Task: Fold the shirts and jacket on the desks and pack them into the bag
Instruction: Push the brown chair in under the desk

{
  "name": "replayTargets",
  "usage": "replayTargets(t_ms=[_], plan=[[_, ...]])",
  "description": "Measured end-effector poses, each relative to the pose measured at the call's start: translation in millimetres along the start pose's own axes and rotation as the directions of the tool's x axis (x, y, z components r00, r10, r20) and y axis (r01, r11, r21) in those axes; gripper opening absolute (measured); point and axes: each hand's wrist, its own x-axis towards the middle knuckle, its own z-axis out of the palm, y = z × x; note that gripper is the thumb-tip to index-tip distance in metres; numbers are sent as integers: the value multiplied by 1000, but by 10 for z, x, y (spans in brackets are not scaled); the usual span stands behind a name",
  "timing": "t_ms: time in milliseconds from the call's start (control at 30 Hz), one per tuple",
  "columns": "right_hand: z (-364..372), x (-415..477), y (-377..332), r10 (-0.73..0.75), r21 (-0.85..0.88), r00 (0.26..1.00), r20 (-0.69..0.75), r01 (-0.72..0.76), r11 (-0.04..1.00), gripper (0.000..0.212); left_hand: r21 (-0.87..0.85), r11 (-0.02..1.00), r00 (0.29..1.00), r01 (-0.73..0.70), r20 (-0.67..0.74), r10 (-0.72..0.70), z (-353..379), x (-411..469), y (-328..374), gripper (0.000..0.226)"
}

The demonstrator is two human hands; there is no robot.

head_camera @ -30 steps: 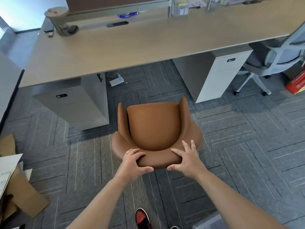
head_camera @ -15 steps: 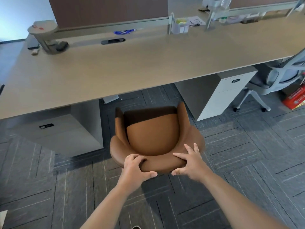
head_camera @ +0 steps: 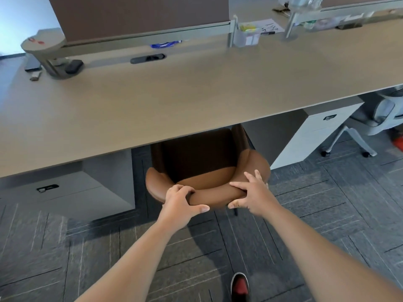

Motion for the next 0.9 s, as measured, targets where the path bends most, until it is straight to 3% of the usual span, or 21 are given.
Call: replayTargets(t_ms=[267, 533, 733, 900], plan=[[-446, 804, 19, -90, -16, 996, -2, 90, 996, 74, -16, 998, 989, 64, -131, -66, -103, 620, 450, 67], [-814, 1495, -58, -123, -22, 991, -54, 122, 992, 101, -43, 994, 980, 98, -172, -104, -245, 1213, 691, 67], [-958, 1852, -184, -157, -77, 983, -99, 150, 986, 110, -85, 992, 962, 92, -249, -111, -347, 1548, 739, 88], [-1022, 1915, -212, -129, -49, 991, -40, 127, 991, 110, -72, 990, 978, 119, -163, -130, -363, 1725, 577, 95]])
